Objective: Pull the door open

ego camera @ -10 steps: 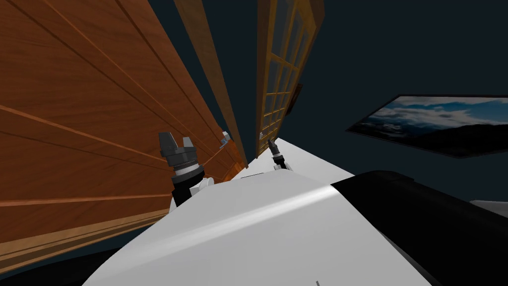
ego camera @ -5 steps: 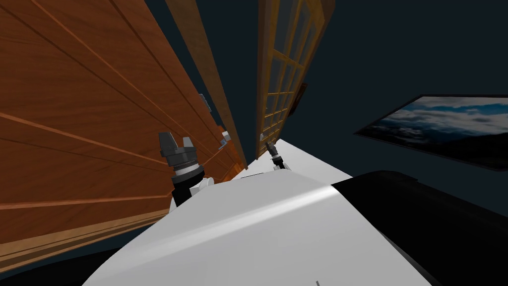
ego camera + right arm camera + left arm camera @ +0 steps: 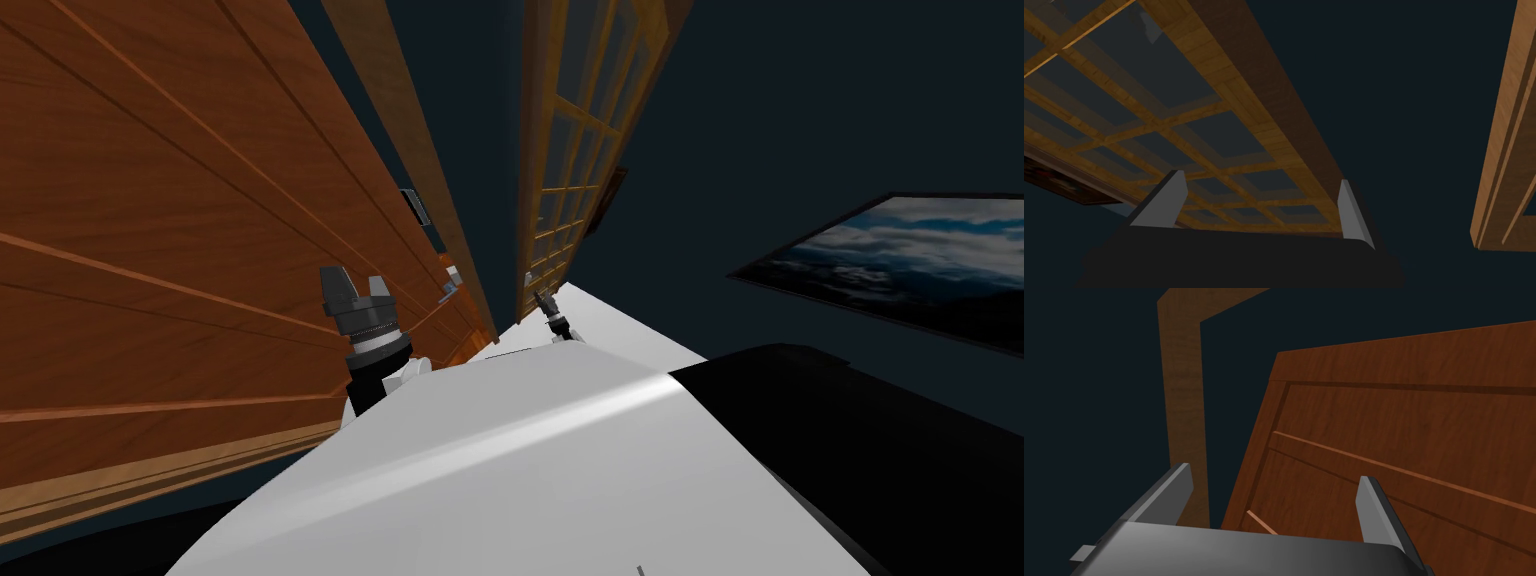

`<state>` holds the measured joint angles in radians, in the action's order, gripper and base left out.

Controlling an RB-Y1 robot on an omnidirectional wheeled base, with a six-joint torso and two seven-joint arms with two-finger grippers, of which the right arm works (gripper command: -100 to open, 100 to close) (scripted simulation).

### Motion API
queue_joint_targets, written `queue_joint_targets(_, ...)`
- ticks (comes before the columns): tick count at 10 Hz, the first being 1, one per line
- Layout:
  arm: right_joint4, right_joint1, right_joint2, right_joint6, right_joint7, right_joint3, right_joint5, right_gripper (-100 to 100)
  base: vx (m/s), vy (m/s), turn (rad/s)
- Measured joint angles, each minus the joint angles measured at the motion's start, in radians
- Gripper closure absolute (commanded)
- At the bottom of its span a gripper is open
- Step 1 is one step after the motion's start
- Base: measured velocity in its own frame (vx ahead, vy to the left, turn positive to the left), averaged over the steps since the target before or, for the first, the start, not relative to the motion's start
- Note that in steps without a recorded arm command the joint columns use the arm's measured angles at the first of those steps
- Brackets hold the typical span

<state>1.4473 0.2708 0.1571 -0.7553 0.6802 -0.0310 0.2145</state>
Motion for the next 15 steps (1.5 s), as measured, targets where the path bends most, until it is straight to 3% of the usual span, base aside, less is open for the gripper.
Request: queue_joint_targets(15, -0.382, -0.11, 0.06, -0.129, 0.241, -0.001, 0.068, -100, 0.058, -0.071, 0.069)
